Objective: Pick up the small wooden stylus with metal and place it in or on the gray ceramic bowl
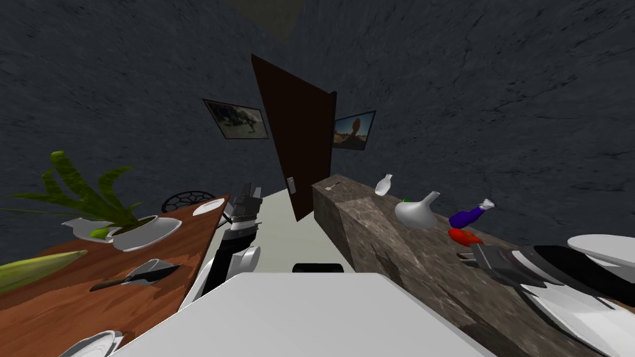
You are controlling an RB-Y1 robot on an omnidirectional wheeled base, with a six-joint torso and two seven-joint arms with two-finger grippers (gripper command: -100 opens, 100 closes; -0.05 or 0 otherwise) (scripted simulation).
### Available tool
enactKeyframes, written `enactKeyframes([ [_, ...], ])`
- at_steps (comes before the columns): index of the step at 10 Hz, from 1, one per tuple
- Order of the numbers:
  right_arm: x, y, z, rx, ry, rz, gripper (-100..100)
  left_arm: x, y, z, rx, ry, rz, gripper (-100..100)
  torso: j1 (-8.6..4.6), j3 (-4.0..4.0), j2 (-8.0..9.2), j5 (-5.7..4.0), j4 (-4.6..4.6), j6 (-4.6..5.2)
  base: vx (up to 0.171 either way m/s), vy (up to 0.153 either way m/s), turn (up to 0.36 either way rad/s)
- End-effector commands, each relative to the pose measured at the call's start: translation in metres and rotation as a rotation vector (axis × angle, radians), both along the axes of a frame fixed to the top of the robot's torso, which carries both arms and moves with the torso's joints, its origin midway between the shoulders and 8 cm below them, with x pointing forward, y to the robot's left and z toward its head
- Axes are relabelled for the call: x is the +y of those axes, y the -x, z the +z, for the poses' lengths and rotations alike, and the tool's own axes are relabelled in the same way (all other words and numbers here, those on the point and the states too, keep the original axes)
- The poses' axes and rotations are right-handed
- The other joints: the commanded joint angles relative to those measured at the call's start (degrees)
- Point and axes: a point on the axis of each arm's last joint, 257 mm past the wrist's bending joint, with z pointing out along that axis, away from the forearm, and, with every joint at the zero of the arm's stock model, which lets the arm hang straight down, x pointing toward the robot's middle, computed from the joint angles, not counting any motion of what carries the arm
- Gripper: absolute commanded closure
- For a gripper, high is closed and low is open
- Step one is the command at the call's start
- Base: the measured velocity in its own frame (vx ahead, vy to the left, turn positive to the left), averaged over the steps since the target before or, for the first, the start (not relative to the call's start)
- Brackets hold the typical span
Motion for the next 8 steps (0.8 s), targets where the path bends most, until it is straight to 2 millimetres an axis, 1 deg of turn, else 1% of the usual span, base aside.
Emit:
enactKeyframes([
  [1,-0.002,-0.01,0.008,-0.016,-0.002,-0.003,100,0.0,0.0,0.0,0.0,0.0,0.0,0,0.0,0.0,0.0,0.0,0.0,0.0,-0.151,-0.045,-0.005],
  [2,-0.001,-0.018,0.018,-0.024,-0.006,-0.002,100,0.0,0.0,0.0,0.0,0.0,0.0,0,-0.01,-0.04,-0.09,-0.06,-0.02,0.02,-0.113,-0.035,-0.018],
  [3,-0.001,-0.017,0.024,-0.008,-0.009,0.0,100,0.0,0.0,0.0,0.0,0.0,0.0,0,-0.01,-0.12,-0.21,-0.06,-0.05,0.01,-0.127,-0.101,0.009],
  [5,-0.002,-0.009,0.029,0.028,-0.012,0.002,100,0.0,0.0,0.0,0.0,0.0,0.0,0,-0.33,-0.19,-0.33,-0.13,-0.08,0.02,-0.072,-0.135,0.019],
  [7,-0.004,0.002,0.034,0.078,-0.013,0.001,100,0.0,0.0,0.0,0.0,0.0,0.0,0,-0.63,-0.31,-0.53,-0.2,-0.14,0.01,-0.037,-0.175,0.045],
  [8,-0.004,0.002,0.034,0.078,-0.013,0.001,100,0.0,0.0,0.0,0.0,0.0,0.0,0,-0.61,-0.37,-0.62,-0.24,-0.17,0.0,-0.017,-0.092,0.005],
])
